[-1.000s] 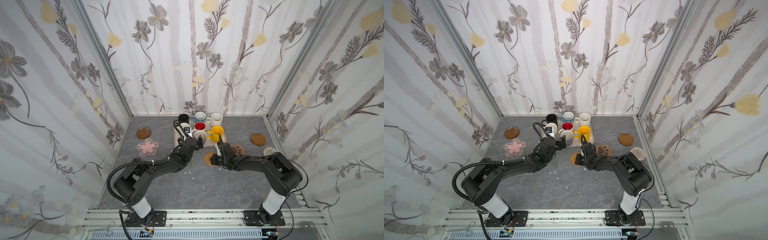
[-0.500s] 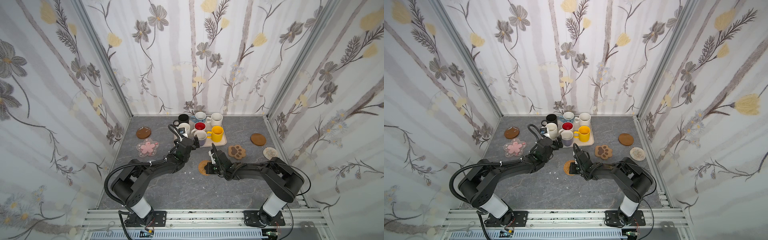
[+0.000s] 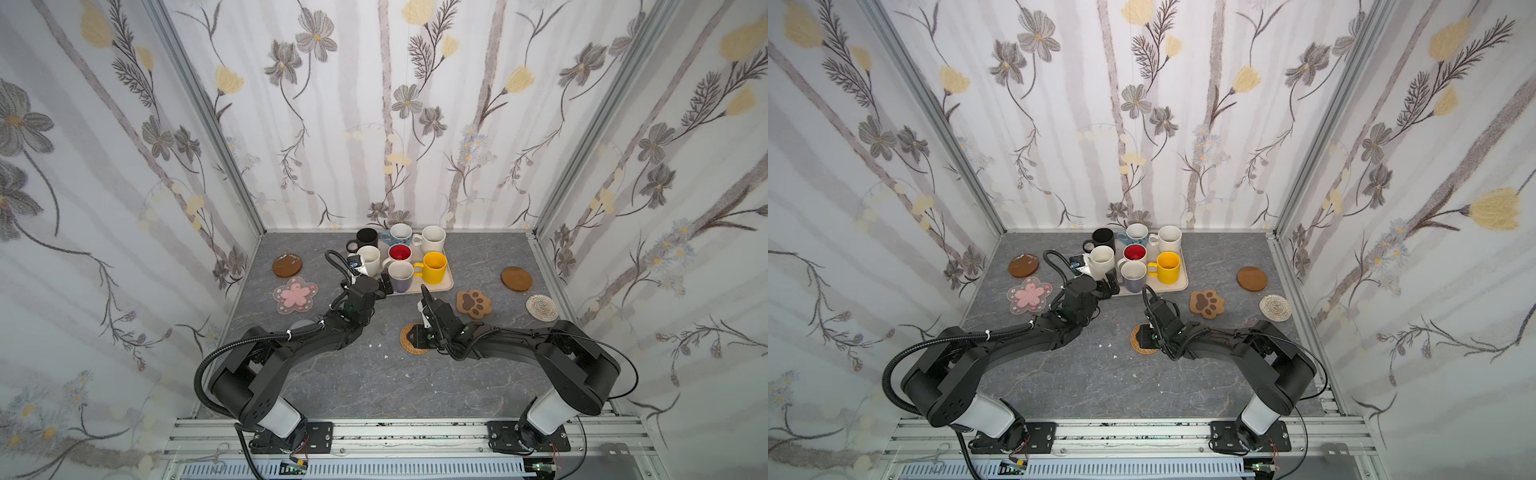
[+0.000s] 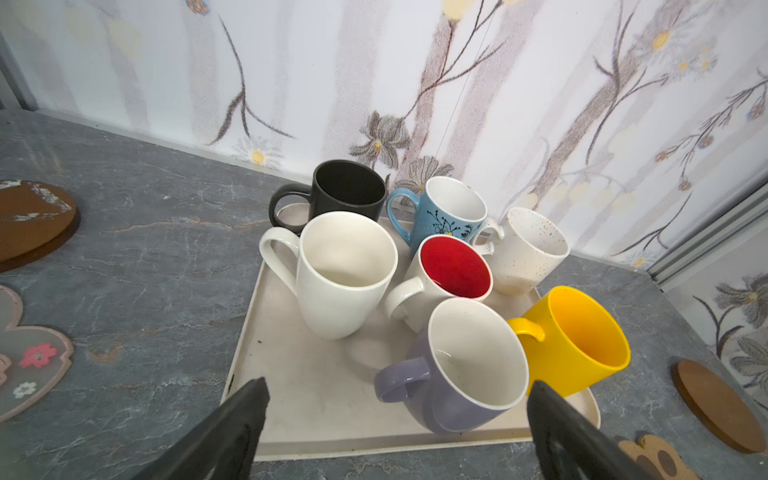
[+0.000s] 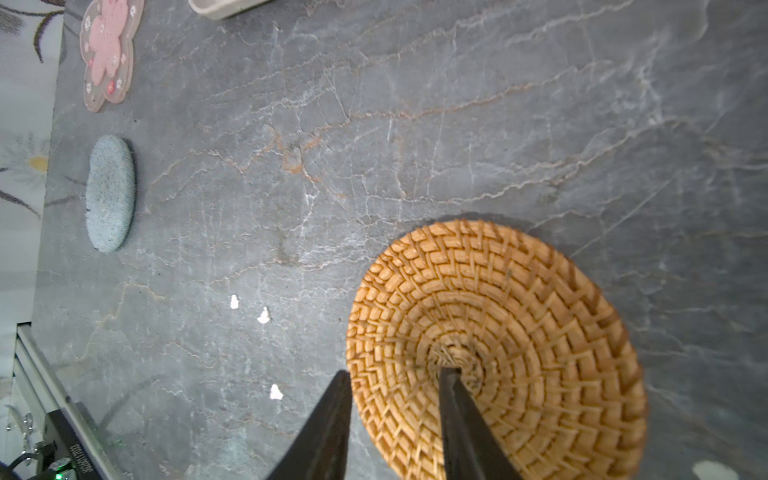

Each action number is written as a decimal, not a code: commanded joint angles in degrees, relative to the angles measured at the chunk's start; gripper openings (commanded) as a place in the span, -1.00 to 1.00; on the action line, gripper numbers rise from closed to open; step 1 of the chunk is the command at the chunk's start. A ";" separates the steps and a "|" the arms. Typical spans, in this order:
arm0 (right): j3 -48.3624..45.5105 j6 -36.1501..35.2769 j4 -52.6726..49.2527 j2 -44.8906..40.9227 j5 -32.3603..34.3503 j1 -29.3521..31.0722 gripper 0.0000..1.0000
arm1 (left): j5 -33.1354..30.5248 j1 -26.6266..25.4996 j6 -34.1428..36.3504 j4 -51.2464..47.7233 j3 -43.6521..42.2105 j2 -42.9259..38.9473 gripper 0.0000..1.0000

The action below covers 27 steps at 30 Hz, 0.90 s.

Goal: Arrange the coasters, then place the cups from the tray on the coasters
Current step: 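Drag the rattan coaster toward the robot with the right gripper while left withdraws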

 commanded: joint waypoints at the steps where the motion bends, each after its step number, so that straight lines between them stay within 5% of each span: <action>1: 2.58 -2.91 -2.39 -2.90 2.79 -0.16 -0.14 | -1.99 0.18 0.55 0.07 -0.69 -4.29 1.00; 8: 3.94 -5.76 -2.93 -9.47 0.79 -2.84 -0.01 | -4.37 0.27 -2.59 -14.09 0.49 -12.96 0.98; 13: 2.15 -8.11 -1.32 -15.95 -1.29 -5.50 0.07 | -1.17 3.13 -8.75 -29.65 2.91 -18.75 0.54; 17: -0.53 -9.93 2.89 -19.91 -3.66 -7.18 0.39 | 2.02 6.45 -10.88 -40.19 3.92 -22.83 0.41; 21: -4.70 -10.95 7.54 -22.59 -4.63 -8.13 0.96 | 6.87 10.90 -11.40 -47.53 3.35 -24.42 0.41; 27: -9.48 -10.85 12.97 -26.97 -3.20 -9.88 0.99 | 12.96 18.18 -13.71 -54.10 0.50 -24.05 0.51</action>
